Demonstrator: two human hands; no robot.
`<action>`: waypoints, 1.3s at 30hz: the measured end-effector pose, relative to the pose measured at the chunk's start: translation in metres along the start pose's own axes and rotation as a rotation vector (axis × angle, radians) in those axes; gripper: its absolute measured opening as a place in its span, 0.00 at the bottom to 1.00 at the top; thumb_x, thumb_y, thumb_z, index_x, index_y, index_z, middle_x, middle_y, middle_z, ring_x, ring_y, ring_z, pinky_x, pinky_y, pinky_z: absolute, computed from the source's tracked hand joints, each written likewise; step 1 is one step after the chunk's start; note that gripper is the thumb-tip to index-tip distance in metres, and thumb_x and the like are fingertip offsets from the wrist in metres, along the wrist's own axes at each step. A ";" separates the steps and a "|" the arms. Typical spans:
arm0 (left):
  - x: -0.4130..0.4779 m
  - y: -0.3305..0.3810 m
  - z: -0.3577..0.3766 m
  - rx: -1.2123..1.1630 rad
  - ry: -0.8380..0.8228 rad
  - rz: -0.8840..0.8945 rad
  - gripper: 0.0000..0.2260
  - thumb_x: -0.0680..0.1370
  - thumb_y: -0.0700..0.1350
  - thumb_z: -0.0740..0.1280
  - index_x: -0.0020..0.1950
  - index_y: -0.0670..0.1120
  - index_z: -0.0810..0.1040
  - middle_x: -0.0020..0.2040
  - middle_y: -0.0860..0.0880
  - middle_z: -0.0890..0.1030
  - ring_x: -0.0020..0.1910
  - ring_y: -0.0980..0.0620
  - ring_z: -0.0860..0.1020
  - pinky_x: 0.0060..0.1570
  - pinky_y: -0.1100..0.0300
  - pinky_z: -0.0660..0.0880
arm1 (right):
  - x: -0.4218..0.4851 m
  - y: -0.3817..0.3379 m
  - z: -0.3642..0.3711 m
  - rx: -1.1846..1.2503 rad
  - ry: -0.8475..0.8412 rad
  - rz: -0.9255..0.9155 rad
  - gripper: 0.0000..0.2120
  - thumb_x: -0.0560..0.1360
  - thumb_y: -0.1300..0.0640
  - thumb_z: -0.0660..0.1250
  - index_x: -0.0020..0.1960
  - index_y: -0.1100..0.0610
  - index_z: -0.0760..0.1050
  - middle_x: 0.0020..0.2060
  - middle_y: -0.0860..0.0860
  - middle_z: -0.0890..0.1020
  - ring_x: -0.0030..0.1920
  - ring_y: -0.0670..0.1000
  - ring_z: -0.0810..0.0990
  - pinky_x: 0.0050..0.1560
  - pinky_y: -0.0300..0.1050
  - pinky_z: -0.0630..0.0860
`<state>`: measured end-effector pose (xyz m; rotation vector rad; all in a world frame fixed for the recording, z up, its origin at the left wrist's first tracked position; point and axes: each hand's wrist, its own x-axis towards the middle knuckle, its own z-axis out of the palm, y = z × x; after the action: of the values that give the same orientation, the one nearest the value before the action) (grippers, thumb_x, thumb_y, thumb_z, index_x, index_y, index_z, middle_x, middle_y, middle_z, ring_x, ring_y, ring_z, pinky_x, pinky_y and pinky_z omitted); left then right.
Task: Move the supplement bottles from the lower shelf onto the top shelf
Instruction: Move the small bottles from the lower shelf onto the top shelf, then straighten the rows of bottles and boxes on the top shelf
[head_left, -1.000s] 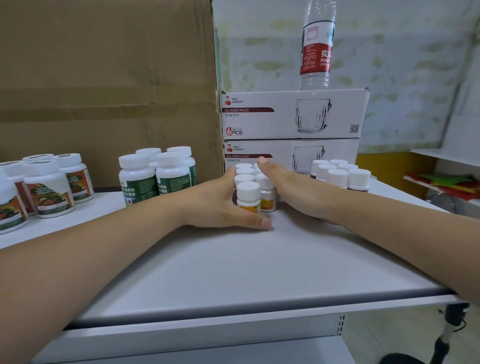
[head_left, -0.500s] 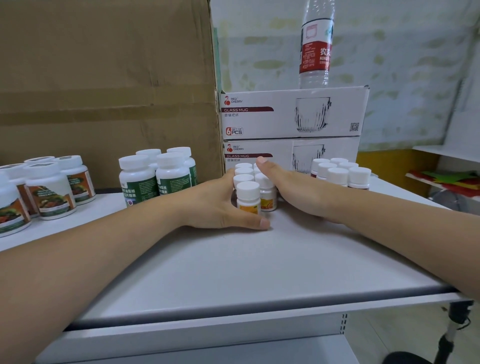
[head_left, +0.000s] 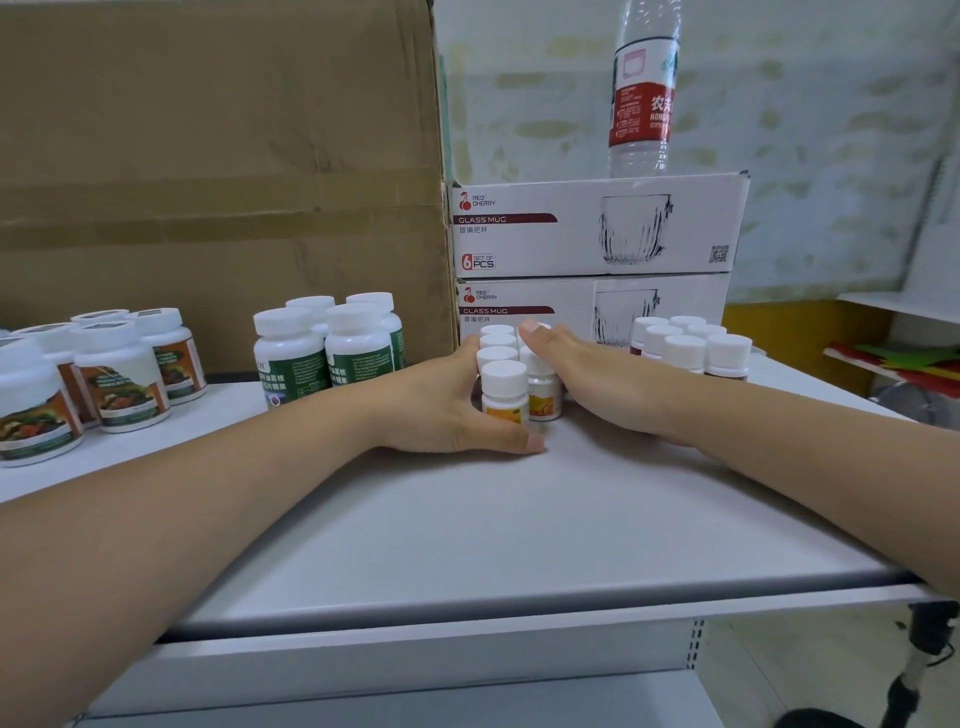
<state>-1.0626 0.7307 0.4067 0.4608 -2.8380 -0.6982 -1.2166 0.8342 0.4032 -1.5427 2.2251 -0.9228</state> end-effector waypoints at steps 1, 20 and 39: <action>0.000 0.000 0.000 0.000 0.002 -0.001 0.46 0.63 0.66 0.73 0.76 0.60 0.53 0.65 0.66 0.72 0.63 0.65 0.72 0.67 0.61 0.68 | -0.001 0.000 0.000 0.007 -0.003 -0.007 0.60 0.53 0.13 0.40 0.74 0.49 0.60 0.67 0.50 0.74 0.69 0.54 0.70 0.69 0.56 0.62; -0.024 0.025 -0.013 0.065 0.024 -0.195 0.48 0.68 0.63 0.73 0.78 0.53 0.46 0.67 0.65 0.63 0.67 0.62 0.64 0.60 0.69 0.59 | -0.029 -0.022 -0.020 0.161 0.128 0.008 0.32 0.78 0.32 0.42 0.77 0.47 0.56 0.75 0.49 0.62 0.74 0.51 0.61 0.72 0.51 0.54; -0.116 -0.022 -0.109 0.154 0.353 -0.100 0.61 0.57 0.71 0.74 0.80 0.51 0.46 0.79 0.54 0.52 0.76 0.54 0.57 0.71 0.59 0.57 | -0.006 -0.144 0.011 0.314 0.200 -0.165 0.32 0.79 0.35 0.47 0.78 0.50 0.51 0.77 0.51 0.57 0.77 0.51 0.55 0.76 0.57 0.53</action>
<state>-0.9213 0.7053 0.4795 0.6808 -2.5553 -0.3702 -1.1029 0.8032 0.4866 -1.5588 1.9738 -1.4549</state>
